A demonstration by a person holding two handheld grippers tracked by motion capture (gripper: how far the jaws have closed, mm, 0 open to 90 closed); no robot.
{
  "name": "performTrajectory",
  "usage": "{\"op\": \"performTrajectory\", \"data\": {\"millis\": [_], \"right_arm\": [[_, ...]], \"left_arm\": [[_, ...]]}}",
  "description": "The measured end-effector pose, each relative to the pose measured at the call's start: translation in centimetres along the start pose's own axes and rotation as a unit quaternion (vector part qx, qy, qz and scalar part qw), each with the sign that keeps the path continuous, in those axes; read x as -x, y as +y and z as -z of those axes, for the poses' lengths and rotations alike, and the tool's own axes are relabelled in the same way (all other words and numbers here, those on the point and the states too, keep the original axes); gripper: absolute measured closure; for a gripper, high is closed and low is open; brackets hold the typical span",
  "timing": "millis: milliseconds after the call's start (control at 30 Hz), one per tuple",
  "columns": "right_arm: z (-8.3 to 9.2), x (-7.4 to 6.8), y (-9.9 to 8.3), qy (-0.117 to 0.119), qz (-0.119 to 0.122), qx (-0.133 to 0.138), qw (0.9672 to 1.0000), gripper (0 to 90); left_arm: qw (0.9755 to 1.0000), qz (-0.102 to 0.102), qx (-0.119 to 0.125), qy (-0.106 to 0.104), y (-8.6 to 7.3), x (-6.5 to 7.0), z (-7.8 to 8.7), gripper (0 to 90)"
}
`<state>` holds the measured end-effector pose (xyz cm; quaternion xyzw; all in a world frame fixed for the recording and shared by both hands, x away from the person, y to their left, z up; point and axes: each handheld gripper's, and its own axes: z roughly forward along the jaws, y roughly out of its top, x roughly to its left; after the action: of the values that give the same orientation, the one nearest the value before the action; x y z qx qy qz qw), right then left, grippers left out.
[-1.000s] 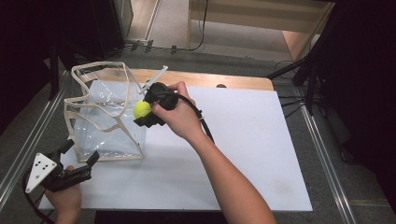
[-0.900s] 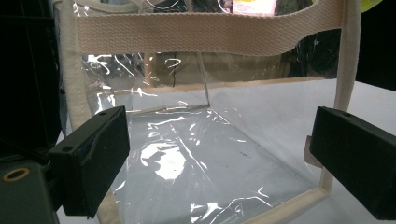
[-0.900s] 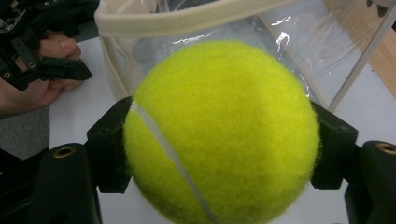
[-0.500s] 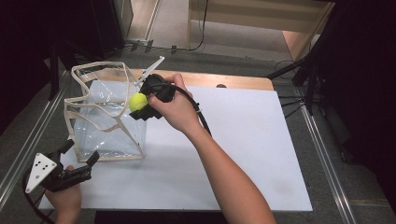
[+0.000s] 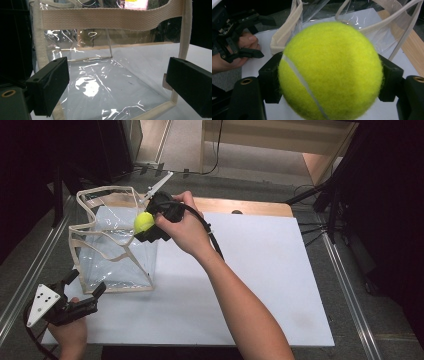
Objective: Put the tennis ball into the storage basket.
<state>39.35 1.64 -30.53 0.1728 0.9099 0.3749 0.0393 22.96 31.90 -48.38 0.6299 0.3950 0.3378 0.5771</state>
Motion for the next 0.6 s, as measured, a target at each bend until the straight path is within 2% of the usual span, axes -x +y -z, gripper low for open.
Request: {"op": "performTrajectory", "data": {"millis": [400,600], "right_arm": [[-0.3,0.2,1.5,0.002,0.01,0.004,0.9999,23.7],[-0.3,0.3,2.1,0.002,0.007,0.004,1.0,23.7]], "left_arm": [[1.0,0.0,0.0,0.0,0.0,-0.1,0.0,5.3],[1.0,0.001,0.001,0.0,0.0,-0.1,0.0,5.3]]}}
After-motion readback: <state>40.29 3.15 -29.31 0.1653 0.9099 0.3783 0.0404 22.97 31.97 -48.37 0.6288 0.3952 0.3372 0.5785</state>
